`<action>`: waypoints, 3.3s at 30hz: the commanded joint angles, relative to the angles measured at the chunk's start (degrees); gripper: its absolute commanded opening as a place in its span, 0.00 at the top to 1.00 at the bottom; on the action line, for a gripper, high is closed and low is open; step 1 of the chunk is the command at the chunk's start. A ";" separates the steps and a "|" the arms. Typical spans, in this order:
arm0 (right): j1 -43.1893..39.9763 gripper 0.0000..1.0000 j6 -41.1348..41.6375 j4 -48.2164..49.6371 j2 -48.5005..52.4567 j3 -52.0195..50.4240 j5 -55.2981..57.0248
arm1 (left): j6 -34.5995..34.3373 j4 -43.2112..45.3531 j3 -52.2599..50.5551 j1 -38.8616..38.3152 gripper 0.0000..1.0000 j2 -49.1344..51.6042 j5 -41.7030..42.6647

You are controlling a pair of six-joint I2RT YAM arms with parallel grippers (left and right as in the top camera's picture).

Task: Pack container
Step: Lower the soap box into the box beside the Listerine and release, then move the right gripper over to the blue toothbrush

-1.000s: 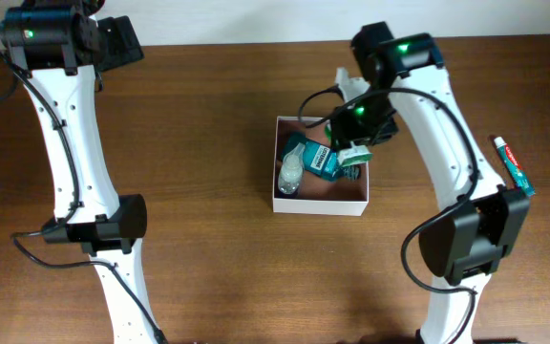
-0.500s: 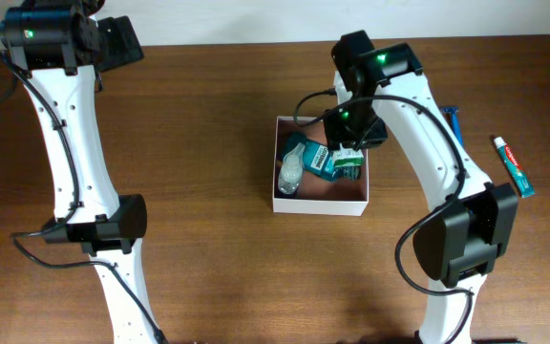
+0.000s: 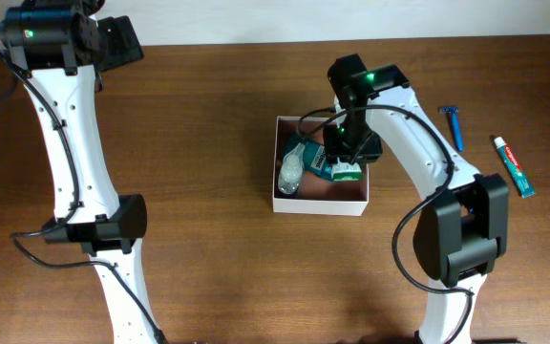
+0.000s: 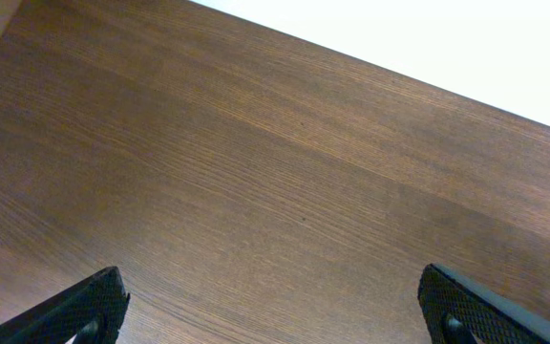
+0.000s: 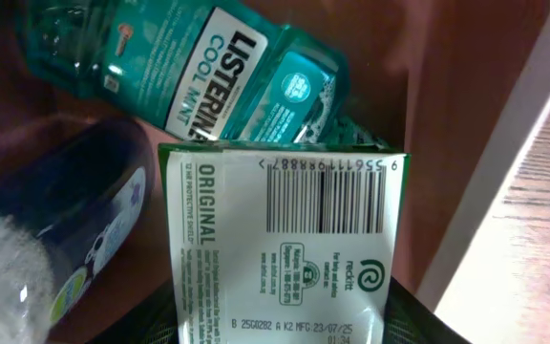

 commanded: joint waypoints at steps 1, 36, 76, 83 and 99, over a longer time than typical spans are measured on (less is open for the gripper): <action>0.15 0.48 1.62 1.07 -0.24 -1.66 1.09 | -0.72 -0.02 -0.22 0.13 0.00 -1.18 0.39; -1.46 0.17 -3.15 3.98 -0.26 3.82 1.11 | -0.72 -0.02 -0.22 0.13 0.00 -1.18 0.39; -42.01 0.01 -34.45 -10.08 -0.22 3.98 0.70 | -0.72 -0.02 -0.22 0.13 0.00 -1.18 0.39; -41.99 0.01 -39.54 -5.07 -0.22 -2.23 1.44 | -0.72 -0.02 -0.22 0.13 0.01 -1.18 0.39; -41.99 0.01 -41.66 6.93 -0.22 -19.61 4.85 | -0.72 -0.02 -0.22 0.13 0.01 -1.18 0.39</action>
